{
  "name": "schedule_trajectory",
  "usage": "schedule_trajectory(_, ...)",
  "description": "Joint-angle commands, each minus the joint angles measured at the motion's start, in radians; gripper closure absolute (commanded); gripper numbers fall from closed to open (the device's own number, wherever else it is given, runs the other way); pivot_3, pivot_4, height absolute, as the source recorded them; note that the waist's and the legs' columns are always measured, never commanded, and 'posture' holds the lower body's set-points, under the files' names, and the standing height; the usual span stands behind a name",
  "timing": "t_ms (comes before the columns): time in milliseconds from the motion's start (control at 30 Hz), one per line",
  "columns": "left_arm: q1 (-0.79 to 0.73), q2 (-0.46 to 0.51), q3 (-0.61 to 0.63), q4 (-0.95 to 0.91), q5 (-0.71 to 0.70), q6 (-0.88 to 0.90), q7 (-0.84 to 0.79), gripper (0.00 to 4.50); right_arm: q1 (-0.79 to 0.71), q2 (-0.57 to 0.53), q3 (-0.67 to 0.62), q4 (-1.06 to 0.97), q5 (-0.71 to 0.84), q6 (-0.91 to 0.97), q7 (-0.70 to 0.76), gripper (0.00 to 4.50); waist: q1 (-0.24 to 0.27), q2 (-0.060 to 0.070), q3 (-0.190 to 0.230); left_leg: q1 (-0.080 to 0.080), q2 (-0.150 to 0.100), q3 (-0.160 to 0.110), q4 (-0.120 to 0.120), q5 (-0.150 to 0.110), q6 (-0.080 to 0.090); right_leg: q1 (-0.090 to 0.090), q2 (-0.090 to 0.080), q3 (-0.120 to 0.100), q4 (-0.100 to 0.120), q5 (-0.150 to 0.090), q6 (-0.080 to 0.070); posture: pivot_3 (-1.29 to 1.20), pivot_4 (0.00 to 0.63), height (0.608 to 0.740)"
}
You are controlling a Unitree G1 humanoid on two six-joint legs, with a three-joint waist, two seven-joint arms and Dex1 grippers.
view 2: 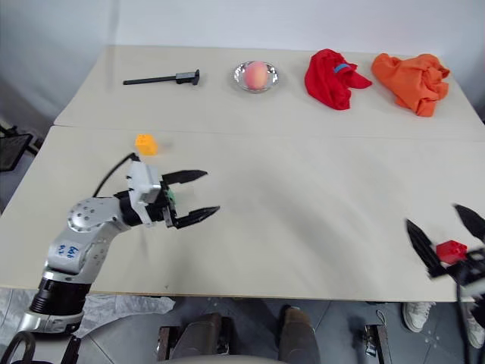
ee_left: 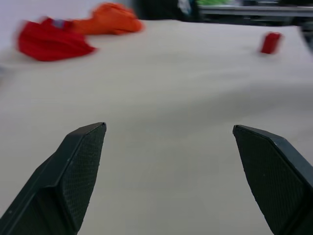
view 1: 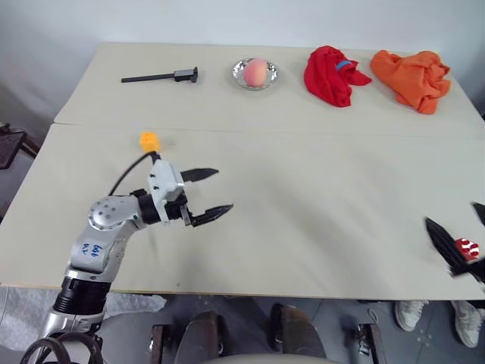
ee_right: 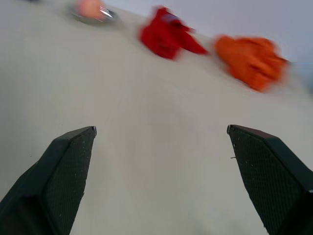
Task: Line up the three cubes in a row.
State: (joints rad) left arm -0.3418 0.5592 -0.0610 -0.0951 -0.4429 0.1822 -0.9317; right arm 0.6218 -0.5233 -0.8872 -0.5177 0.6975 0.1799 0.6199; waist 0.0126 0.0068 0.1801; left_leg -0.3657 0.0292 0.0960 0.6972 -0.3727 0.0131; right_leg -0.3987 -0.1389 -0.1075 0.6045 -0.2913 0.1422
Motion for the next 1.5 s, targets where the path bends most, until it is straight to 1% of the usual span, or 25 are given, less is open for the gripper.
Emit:
schedule_trajectory(33, -0.041, -0.025, -0.03, 0.03, -0.008, -0.017, -0.081, 0.12, 0.111, 0.063, -0.154, -0.039, 0.075, 0.007, -0.008, 0.0, -0.003, 0.0, 0.0, 0.0, 0.001, 0.0, 0.0, 0.0, 0.0, 0.0, 0.0, 0.001, 0.0, 0.0, 0.0, 0.0, 0.15, 0.74)
schedule_trajectory(100, -0.064, -0.046, -0.062, 0.052, -0.005, -0.022, -0.13, 0.12, 0.186, 0.112, -0.212, -0.015, 0.098, 0.015, -0.014, 0.0, 0.002, 0.0, 0.0, 0.0, 0.001, 0.0, 0.0, 0.0, 0.0, 0.0, 0.0, 0.001, 0.001, 0.0, 0.0, 0.0, 0.15, 0.74)
schedule_trajectory(200, -0.094, -0.078, -0.103, 0.075, 0.009, -0.038, -0.181, 0.12, 0.291, 0.163, -0.249, 0.02, 0.102, 0.053, -0.02, 0.0, 0.01, 0.001, -0.001, 0.001, 0.001, -0.001, 0.0, -0.001, 0.001, 0.0, 0.0, 0.002, 0.0, 0.0, 0.0, 0.0, 0.15, 0.74)
schedule_trajectory(267, -0.109, -0.097, -0.116, 0.081, 0.013, -0.039, -0.195, 0.12, 0.332, 0.172, -0.255, 0.009, 0.127, 0.09, -0.031, 0.0, 0.011, 0.001, -0.001, 0.001, 0.001, -0.002, 0.0, -0.002, 0.001, 0.0, 0.0, 0.002, -0.001, 0.0, 0.0, 0.0, 0.15, 0.74)
schedule_trajectory(333, -0.115, -0.11, -0.117, 0.078, 0.015, -0.035, -0.195, 0.12, 0.341, 0.156, -0.262, -0.021, 0.179, 0.132, -0.057, 0.0, 0.007, 0.001, -0.001, 0.001, 0.001, -0.003, 0.0, -0.002, 0.002, 0.0, 0.0, 0.003, -0.002, 0.0, 0.0, 0.0, 0.15, 0.74)
schedule_trajectory(433, -0.11, -0.121, -0.119, 0.069, 0.021, -0.032, -0.191, 0.12, 0.328, 0.059, -0.283, -0.053, 0.306, 0.253, -0.134, 0.0, -0.003, 0.001, -0.001, 0.004, 0.002, -0.003, 0.0, -0.003, 0.002, 0.0, -0.001, 0.007, 0.0, 0.0, 0.0, 0.0, 0.15, 0.74)
schedule_trajectory(533, -0.105, -0.13, -0.119, 0.068, 0.033, -0.046, -0.181, 0.12, 0.309, -0.068, -0.293, -0.06, 0.405, 0.372, -0.202, 0.0, -0.005, 0.001, -0.001, 0.007, 0.002, -0.002, 0.0, -0.003, 0.003, 0.001, -0.003, 0.008, 0.0, 0.0, -0.001, 0.0, 0.15, 0.74)
schedule_trajectory(600, -0.099, -0.124, -0.124, 0.063, 0.043, -0.042, -0.183, 0.12, 0.233, -0.23, -0.287, -0.017, 0.492, 0.488, -0.289, 0.0, -0.007, 0.001, -0.001, 0.007, 0.002, -0.002, 0.0, -0.003, 0.004, 0.001, -0.003, 0.007, -0.001, 0.0, -0.001, 0.0, 0.15, 0.74)
schedule_trajectory(667, -0.089, -0.121, -0.119, 0.066, 0.047, -0.043, -0.182, 0.12, 0.161, -0.363, -0.257, 0.042, 0.514, 0.607, -0.365, 0.0, -0.012, 0.001, -0.001, 0.008, 0.002, -0.001, 0.001, -0.004, 0.005, 0.002, -0.006, 0.008, 0.0, 0.0, 0.0, 0.0, 0.15, 0.74)
schedule_trajectory(733, -0.081, -0.12, -0.113, 0.065, 0.05, -0.043, -0.177, 0.12, 0.085, -0.424, -0.214, 0.092, 0.479, 0.664, -0.425, 0.0, -0.004, 0.001, -0.001, 0.008, 0.001, -0.001, 0.001, -0.003, 0.007, 0.002, -0.007, 0.007, 0.0, 0.0, 0.0, 0.0, 0.15, 0.74)
schedule_trajectory(833, -0.072, -0.12, -0.115, 0.048, 0.053, -0.039, -0.173, 0.12, -0.007, -0.463, -0.166, 0.142, 0.431, 0.733, -0.484, 0.0, 0.021, 0.001, -0.001, 0.004, -0.002, -0.004, 0.001, -0.003, 0.006, 0.002, -0.005, 0.003, 0.001, 0.0, 0.0, 0.0, 0.15, 0.74)
schedule_trajectory(933, -0.05, -0.118, -0.123, 0.019, 0.057, -0.036, -0.169, 0.12, -0.076, -0.5, -0.117, 0.182, 0.386, 0.802, -0.487, 0.0, 0.031, 0.001, -0.001, -0.003, -0.004, -0.003, 0.003, -0.003, 0.006, -0.001, -0.005, 0.002, -0.001, 0.001, 0.001, 0.0, 0.15, 0.74)
schedule_trajectory(1033, -0.03, -0.119, -0.128, -0.008, 0.062, -0.03, -0.16, 0.12, -0.135, -0.546, -0.067, 0.234, 0.332, 0.899, -0.513, 0.0, 0.034, 0.001, -0.001, -0.004, -0.004, -0.001, 0.003, -0.004, 0.007, -0.001, -0.005, 0.001, -0.004, 0.002, 0.003, 0.0, 0.15, 0.74)
schedule_trajectory(1100, -0.023, -0.119, -0.129, -0.019, 0.066, -0.028, -0.152, 0.12, -0.185, -0.567, -0.029, 0.265, 0.283, 0.921, -0.513, 0.0, 0.034, 0.001, -0.001, -0.004, -0.005, 0.0, 0.004, -0.003, 0.007, 0.0, -0.005, 0.001, -0.004, 0.002, 0.004, 0.0, 0.15, 0.74)
schedule_trajectory(1267, -0.02, -0.115, -0.122, -0.028, 0.069, -0.024, -0.134, 0.12, -0.277, -0.558, 0.024, 0.292, 0.213, 0.999, -0.494, 0.0, 0.032, 0.001, -0.001, -0.004, -0.004, 0.0, 0.004, -0.003, 0.007, 0.0, -0.005, 0.001, -0.004, 0.003, 0.004, 0.0, 0.15, 0.74)
schedule_trajectory(1500, -0.018, -0.112, -0.122, -0.049, 0.064, -0.012, -0.125, 0.12, -0.341, -0.513, 0.078, 0.333, 0.134, 1.06, -0.455, 0.0, 0.034, 0.001, -0.001, -0.004, -0.004, 0.0, 0.004, -0.003, 0.007, 0.0, -0.005, 0.001, -0.004, 0.003, 0.005, 0.0, 0.15, 0.74)
